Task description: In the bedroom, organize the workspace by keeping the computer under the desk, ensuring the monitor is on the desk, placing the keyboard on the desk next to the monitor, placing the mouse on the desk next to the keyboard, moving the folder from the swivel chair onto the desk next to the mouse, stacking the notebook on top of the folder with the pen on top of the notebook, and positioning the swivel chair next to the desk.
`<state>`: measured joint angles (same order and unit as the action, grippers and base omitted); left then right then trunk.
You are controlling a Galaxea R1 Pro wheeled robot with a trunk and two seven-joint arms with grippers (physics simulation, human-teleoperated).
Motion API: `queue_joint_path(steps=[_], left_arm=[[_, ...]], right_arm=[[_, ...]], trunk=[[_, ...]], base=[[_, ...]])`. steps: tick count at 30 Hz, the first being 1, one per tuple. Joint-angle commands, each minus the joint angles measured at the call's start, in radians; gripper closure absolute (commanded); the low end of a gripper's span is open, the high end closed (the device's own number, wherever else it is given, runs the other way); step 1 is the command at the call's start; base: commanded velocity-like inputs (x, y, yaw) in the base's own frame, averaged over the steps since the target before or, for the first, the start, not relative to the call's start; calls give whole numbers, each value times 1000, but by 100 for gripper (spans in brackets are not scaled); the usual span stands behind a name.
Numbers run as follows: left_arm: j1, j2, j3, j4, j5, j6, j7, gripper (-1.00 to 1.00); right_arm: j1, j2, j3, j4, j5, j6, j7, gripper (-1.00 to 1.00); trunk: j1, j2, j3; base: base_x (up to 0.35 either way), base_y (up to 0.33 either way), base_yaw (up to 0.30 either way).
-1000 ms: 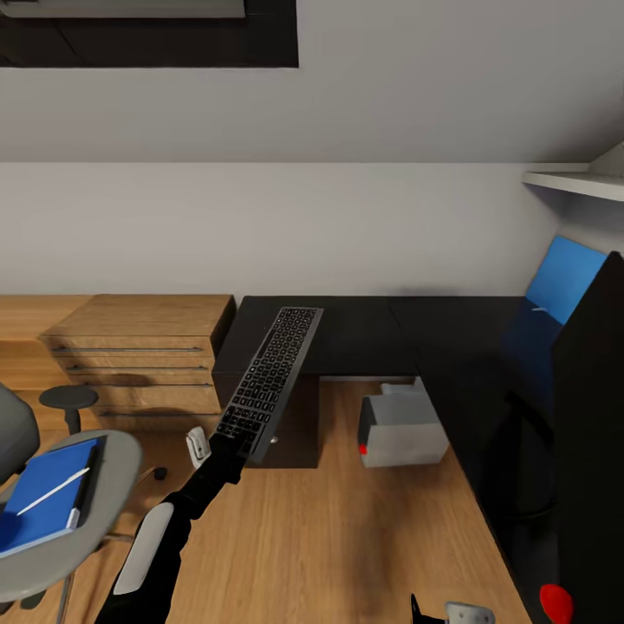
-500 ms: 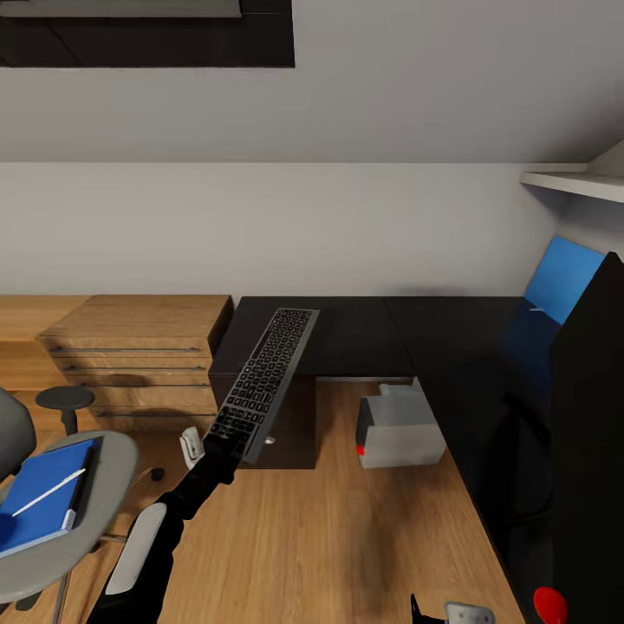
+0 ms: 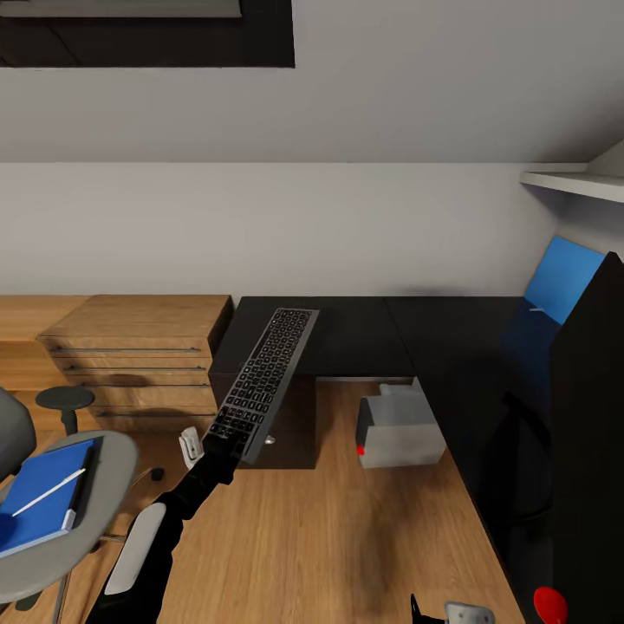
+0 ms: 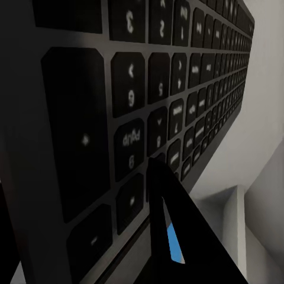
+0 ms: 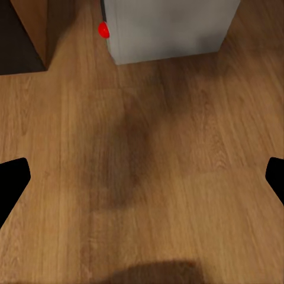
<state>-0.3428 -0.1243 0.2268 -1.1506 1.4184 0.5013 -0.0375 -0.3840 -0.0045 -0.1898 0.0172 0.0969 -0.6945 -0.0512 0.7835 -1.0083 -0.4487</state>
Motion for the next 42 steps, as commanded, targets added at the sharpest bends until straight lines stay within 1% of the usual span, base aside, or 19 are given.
queue_joint_path(steps=[1, 11, 29, 34, 42], left_arm=[[-1, 13, 4, 0, 3, 8, -1, 100], [-1, 24, 5, 0, 3, 8, 0, 100], [-1, 27, 5, 0, -1, 9, 0, 100], [-1, 40, 4, 0, 3, 9, 1, 100], [-1, 43, 4, 0, 4, 9, 1, 100]], right_arm=[[-1, 0, -6, 2, 10, -3, -6, -100], [-1, 0, -7, 2, 10, -2, -6, -100], [-1, 0, -7, 3, 10, -2, -6, -100], [-1, 0, -7, 1, 10, -3, -7, -100], [-1, 0, -7, 2, 10, -3, -7, -100]], trunk=[[0, -1, -1], [0, -1, -1], [0, -1, -1], [0, -1, -1], [0, -1, -1]], base=[[0, 0, 0], [24, 0, 0], [99, 0, 0], [181, 0, 0], [253, 0, 0]])
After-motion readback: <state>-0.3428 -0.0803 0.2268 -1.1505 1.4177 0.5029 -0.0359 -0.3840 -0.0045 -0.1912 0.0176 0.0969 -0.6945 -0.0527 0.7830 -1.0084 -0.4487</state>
